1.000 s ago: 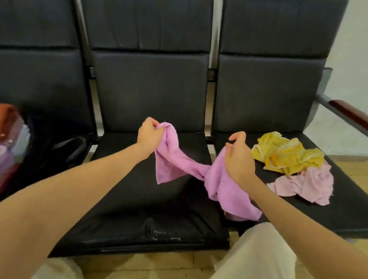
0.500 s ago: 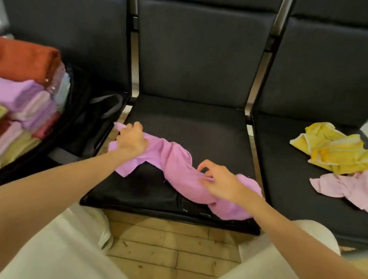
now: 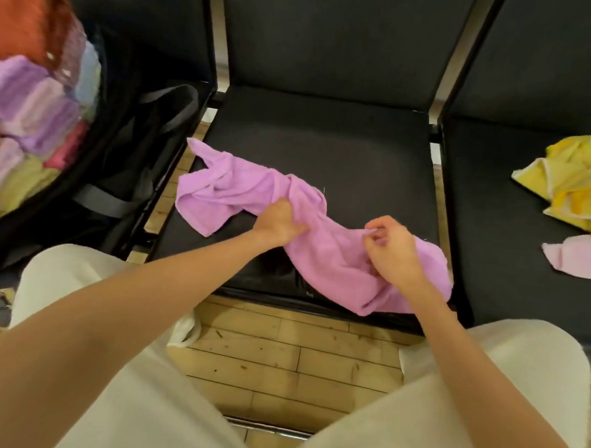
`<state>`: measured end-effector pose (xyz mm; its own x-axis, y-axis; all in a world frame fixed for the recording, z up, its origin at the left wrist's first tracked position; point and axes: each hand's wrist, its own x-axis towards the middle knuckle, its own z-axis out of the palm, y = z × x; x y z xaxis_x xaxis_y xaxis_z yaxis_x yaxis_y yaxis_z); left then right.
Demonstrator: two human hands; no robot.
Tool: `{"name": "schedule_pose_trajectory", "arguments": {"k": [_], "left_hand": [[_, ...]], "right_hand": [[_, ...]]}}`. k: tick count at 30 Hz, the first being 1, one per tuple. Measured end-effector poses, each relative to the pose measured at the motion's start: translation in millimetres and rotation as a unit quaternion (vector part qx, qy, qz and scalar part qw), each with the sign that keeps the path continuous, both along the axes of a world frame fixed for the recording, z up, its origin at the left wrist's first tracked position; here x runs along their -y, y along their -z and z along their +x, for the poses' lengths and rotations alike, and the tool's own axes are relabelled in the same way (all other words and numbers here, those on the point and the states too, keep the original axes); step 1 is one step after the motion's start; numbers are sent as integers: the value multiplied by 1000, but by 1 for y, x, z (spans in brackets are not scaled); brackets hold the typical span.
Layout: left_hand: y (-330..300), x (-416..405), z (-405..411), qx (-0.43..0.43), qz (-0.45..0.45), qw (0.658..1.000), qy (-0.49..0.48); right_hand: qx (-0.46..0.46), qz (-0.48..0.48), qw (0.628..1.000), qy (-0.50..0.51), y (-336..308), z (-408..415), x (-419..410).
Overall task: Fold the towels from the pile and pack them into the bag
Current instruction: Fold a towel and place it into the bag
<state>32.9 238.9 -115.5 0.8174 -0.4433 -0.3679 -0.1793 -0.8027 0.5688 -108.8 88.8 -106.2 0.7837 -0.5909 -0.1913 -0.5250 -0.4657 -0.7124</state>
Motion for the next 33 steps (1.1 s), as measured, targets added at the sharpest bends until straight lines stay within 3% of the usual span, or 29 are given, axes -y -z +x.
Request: {"name": "schedule_pose_trajectory", "arguments": {"k": [2, 4, 7, 10, 13, 15, 18, 20, 25, 29, 31, 33], "left_hand": [[0, 7, 0, -17, -50, 998, -26], [-13, 14, -2, -104, -177, 975, -89], [-39, 29, 1, -258, -302, 899, -184], [-66, 38, 5, -287, -378, 849, -233], [-79, 30, 4, -318, -440, 798, -260], [-73, 15, 5, -279, -426, 818, -268], [-56, -19, 0, -108, -266, 924, -252], [-44, -41, -4, -15, -171, 960, -220], [-31, -72, -10, 53, 37, 981, -180], [-35, -52, -22, 191, 10, 980, -60], [-40, -31, -29, 146, 23, 989, -15], [-43, -14, -33, 37, 85, 996, 9]], "right_hand": [[-45, -148, 987, -49, 1, -1, 6], [-103, -223, 966, -82, 3, -1, 13], [-177, -249, 949, -80, 7, -2, 23], [-176, -266, 945, -76, 6, -4, 25], [-102, -223, 968, -51, -1, -6, 28], [-60, -169, 982, -59, -9, -9, 29], [-23, -72, 992, -101, -20, -16, 27], [-13, -54, 992, -115, -24, -18, 25], [-32, -63, 987, -146, -21, -21, 24], [-23, -55, 982, -180, -23, -22, 24], [-5, -45, 980, -196, -26, -24, 25], [10, -36, 977, -210, -28, -25, 25]]}}
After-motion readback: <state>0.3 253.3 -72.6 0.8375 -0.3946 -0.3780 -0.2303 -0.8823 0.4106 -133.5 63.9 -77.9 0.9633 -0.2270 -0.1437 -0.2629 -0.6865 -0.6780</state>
